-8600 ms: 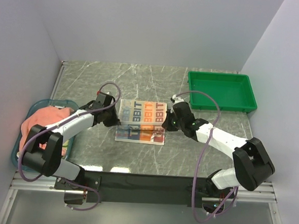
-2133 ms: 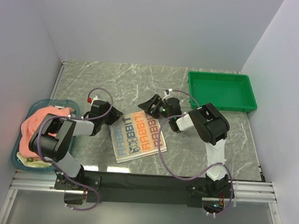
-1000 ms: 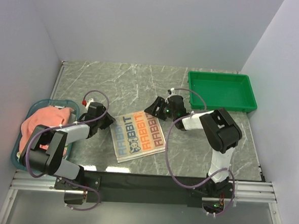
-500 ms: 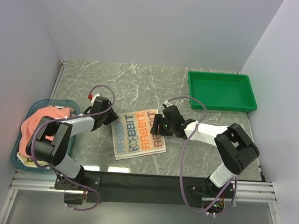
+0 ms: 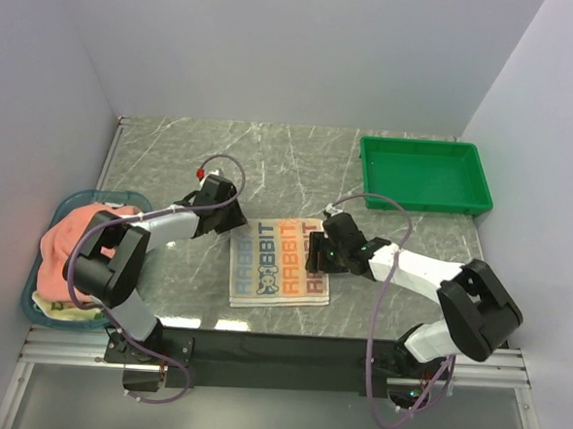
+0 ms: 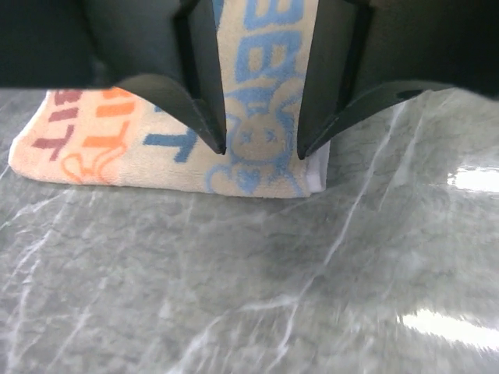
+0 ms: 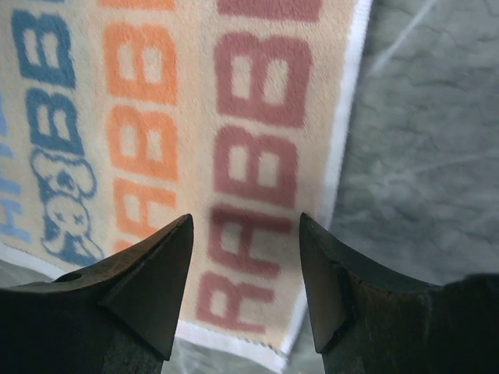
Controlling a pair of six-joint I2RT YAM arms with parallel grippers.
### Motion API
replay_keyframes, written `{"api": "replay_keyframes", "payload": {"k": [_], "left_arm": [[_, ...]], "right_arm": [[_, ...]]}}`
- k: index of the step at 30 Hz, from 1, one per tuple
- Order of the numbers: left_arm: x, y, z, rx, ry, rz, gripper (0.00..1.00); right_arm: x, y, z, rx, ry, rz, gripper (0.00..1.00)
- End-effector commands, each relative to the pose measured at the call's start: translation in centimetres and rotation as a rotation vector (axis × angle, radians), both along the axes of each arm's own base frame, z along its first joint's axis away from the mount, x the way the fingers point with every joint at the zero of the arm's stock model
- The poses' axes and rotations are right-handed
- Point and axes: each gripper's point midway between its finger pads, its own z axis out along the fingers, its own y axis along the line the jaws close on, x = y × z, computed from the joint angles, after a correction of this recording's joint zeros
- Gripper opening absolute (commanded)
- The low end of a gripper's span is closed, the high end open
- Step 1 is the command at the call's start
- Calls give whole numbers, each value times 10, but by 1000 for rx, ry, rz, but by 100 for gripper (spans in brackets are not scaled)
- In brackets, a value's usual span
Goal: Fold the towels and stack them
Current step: Fold the towel
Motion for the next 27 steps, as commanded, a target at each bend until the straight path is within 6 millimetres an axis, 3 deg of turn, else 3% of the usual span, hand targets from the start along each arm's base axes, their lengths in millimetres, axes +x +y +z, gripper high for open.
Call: {"api": "replay_keyframes", "payload": {"k": [1,2,4,5,6,7,8,9,10,12,13,14,15,16,17,18,20,22,27], "left_arm": [[13,5,49,72,-90,-43,48],[22,9,64,101,-128,-38,51],[24,23,73,206,-138,-51,59],[34,24,90,222,-168,-56,62],[28,29,85,281,-124,-97,66],[30,28,89,300,-120,-123,72],[35,27,100,313,-132,-147,73],[35,28,98,353,-123,-190,74],[32,33,97,386,-105,-202,78],[35,38,104,438,-119,-237,82],[34,40,104,451,-123,-246,85],[31,41,102,457,-123,-257,86],[30,41,106,458,-139,-267,88],[28,40,107,451,-149,-275,93],[25,38,101,440,-151,-289,95],[22,38,105,430,-169,-291,96],[17,41,101,431,-176,-292,96],[15,44,101,438,-184,-281,95],[18,49,103,460,-184,-249,95]], "right_arm": [[0,-17,23,-81,-72,83,64],[12,-12,40,-75,-119,105,64],[26,-18,53,-116,-162,163,65],[40,-16,68,-112,-197,174,65],[47,-18,68,-127,-188,184,65],[65,-24,83,-136,-220,188,65],[71,-23,86,-125,-219,203,65],[79,-24,85,-129,-212,209,65],[93,-22,98,-124,-249,230,65],[104,-16,95,-118,-240,294,66],[115,-13,105,-145,-279,358,66],[119,-11,104,-160,-279,392,67],[124,-10,90,-177,-243,429,68],[131,-10,95,-204,-249,477,68],[134,-9,77,-220,-202,512,68],[136,-10,73,-224,-186,539,69],[141,-11,68,-259,-162,609,69],[141,-19,47,-306,-94,660,69],[155,-16,31,-325,-70,696,67]]}}
